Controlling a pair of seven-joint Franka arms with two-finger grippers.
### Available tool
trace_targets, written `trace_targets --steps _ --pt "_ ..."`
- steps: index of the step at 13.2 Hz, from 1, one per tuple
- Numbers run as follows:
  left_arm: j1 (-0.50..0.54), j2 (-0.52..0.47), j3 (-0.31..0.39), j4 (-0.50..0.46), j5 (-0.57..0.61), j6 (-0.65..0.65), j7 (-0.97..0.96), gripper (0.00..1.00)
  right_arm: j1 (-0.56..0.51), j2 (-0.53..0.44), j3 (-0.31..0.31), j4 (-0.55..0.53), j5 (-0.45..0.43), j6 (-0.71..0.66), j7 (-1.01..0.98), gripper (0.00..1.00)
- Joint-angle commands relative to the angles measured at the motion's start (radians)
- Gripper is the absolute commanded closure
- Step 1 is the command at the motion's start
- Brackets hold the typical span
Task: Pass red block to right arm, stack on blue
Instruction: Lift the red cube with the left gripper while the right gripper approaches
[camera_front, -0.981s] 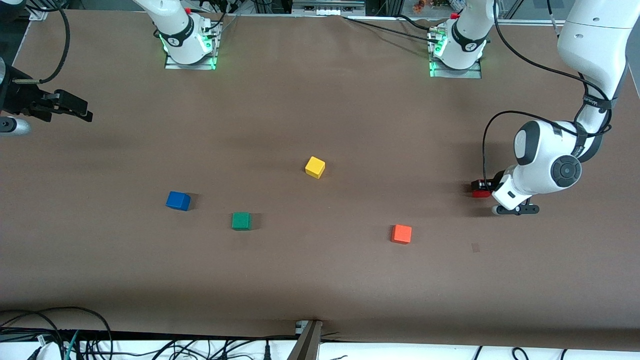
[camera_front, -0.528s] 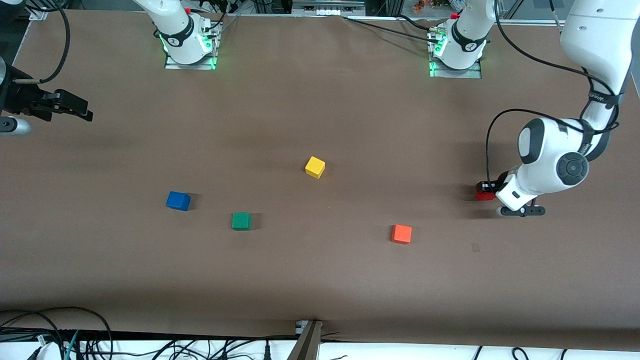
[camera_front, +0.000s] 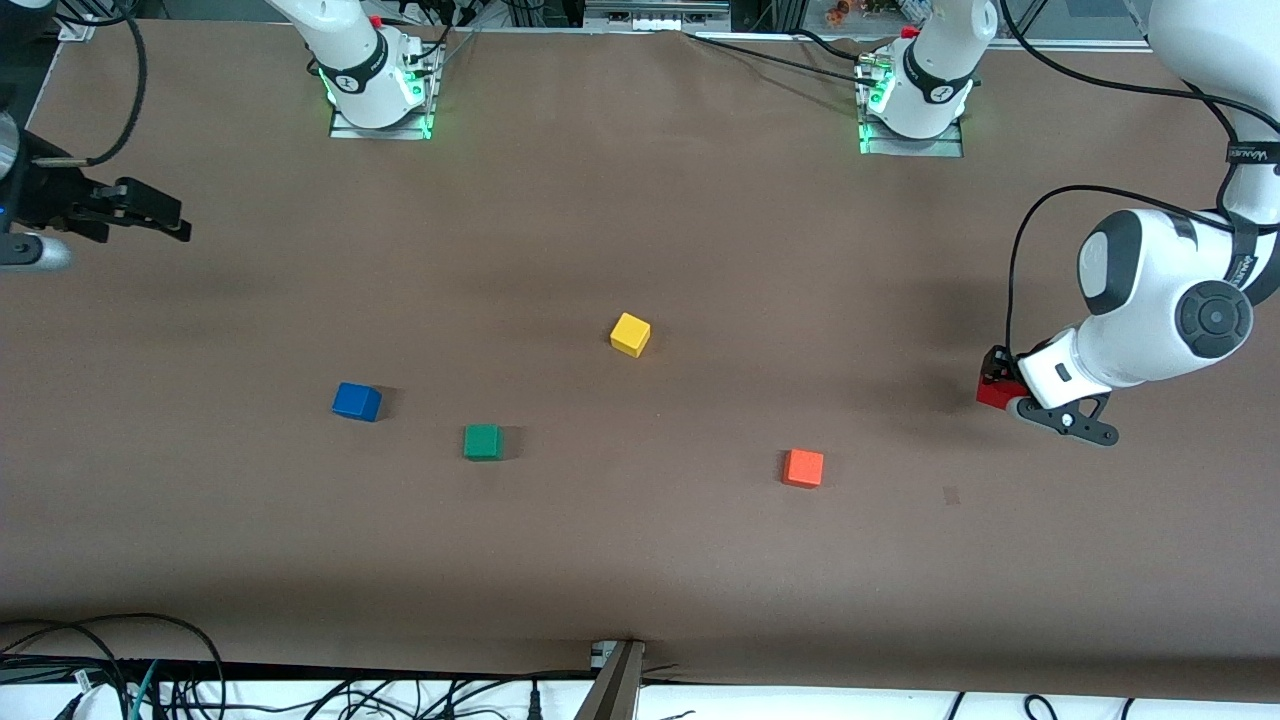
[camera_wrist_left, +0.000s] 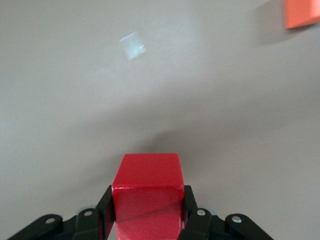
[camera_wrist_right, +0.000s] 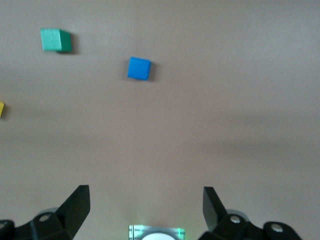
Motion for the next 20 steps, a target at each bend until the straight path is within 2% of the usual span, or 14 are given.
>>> trace_targets --steps 1,3,5,6,7,9,10,11,13,14,16,19,20 --pt "0.01 -0.028 -0.029 0.035 -0.151 -0.037 0.224 1.0 0.012 0.039 0.005 0.031 0.079 -0.079 -0.001 0.0" --pt "0.005 -0.026 -0.04 0.052 -0.298 -0.064 0.339 1.0 0.004 0.072 0.0 0.032 0.193 -0.159 0.002 0.0" --pt "-0.001 -0.013 -0.056 0.061 -0.477 -0.061 0.517 1.0 -0.013 0.113 -0.004 0.029 0.296 -0.172 0.0 0.0" --pt "-0.01 0.016 -0.061 0.093 -0.563 -0.061 0.633 1.0 -0.021 0.145 -0.004 0.028 0.38 -0.178 0.0 0.0" --pt "-0.021 0.059 -0.075 0.133 -0.623 -0.07 0.745 1.0 -0.03 0.186 -0.004 0.028 0.504 -0.179 0.002 0.0" --pt "-0.022 0.169 -0.145 0.225 -0.792 -0.125 0.913 1.0 -0.041 0.257 -0.007 0.028 0.678 -0.161 0.005 0.0" --pt "-0.027 0.171 -0.176 0.23 -0.829 -0.124 0.938 1.0 -0.038 0.282 -0.006 0.028 0.707 -0.125 0.005 0.0" --pt "-0.03 0.177 -0.214 0.258 -0.84 -0.126 0.949 1.0 -0.039 0.317 -0.006 0.028 0.783 -0.101 0.011 0.0" --pt "-0.041 0.217 -0.32 0.288 -0.899 -0.13 0.937 1.0 -0.039 0.404 -0.006 0.028 1.051 -0.098 0.003 0.0" --pt "-0.041 0.242 -0.367 0.299 -0.974 -0.133 0.95 1.0 -0.032 0.429 -0.004 0.028 1.141 -0.086 0.002 0.0" --pt "-0.053 0.265 -0.444 0.339 -1.044 -0.127 1.013 1.0 -0.007 0.469 0.008 0.023 1.248 -0.034 -0.01 0.0" --pt "-0.131 0.283 -0.455 0.405 -1.138 -0.118 1.05 1.0 0.08 0.474 0.01 -0.049 1.437 0.087 -0.089 0.0" --pt "-0.163 0.296 -0.452 0.434 -1.158 -0.115 1.05 1.0 0.109 0.471 0.011 -0.06 1.476 0.119 -0.093 0.0"
